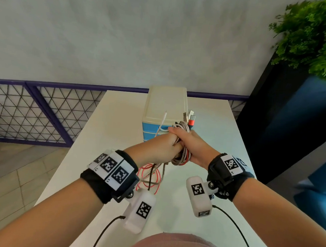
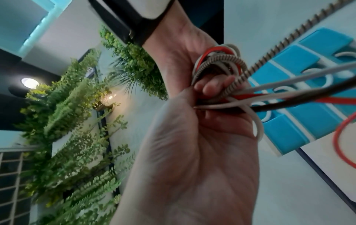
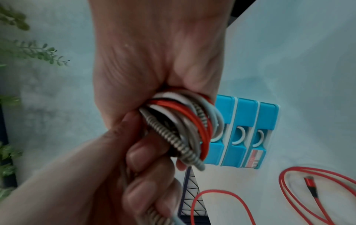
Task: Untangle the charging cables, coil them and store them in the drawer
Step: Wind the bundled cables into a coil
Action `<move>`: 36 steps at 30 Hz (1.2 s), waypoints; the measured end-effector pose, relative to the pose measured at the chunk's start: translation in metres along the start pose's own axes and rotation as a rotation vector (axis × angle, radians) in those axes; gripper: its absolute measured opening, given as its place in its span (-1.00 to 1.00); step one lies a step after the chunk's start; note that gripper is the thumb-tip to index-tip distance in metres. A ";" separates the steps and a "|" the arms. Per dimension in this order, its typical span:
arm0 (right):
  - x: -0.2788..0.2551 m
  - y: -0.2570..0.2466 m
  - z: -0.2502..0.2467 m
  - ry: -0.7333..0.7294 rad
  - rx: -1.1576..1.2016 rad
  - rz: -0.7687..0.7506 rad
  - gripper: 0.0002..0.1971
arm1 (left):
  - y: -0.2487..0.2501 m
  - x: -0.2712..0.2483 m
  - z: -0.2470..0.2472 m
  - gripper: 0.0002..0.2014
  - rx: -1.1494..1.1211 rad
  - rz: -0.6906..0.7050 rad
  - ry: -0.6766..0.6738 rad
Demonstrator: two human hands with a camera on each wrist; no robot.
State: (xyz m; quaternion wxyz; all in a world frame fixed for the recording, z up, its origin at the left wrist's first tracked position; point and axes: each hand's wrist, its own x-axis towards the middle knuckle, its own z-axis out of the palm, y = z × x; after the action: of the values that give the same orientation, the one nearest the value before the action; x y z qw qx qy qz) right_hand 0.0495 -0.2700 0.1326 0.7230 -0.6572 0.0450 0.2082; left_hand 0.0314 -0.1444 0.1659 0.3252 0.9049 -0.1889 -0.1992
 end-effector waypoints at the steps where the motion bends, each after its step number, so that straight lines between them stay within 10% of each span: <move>1: 0.001 -0.002 0.000 0.018 -0.018 -0.024 -0.58 | 0.002 -0.001 -0.003 -0.78 -0.013 0.007 -0.005; 8: 0.014 -0.012 -0.004 0.206 -0.153 -0.173 -0.67 | -0.003 0.000 -0.015 -0.77 0.010 -0.066 -0.006; 14: 0.018 -0.015 -0.001 0.286 0.107 -0.178 -0.67 | -0.015 -0.005 -0.005 -0.71 0.000 -0.080 -0.283; 27: 0.011 -0.020 0.004 0.116 0.622 -0.119 -0.77 | -0.014 -0.002 0.027 -0.54 -0.067 0.046 -0.135; 36: 0.010 -0.027 -0.012 0.153 0.552 -0.173 -0.78 | -0.043 -0.007 0.004 -0.57 -0.284 0.039 -0.492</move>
State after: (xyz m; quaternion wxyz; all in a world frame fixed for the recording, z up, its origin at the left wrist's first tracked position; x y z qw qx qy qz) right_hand 0.0705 -0.2810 0.1529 0.8839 -0.4510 0.0982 0.0755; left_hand 0.0324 -0.1123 0.1359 0.3969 0.7711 -0.2496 -0.4308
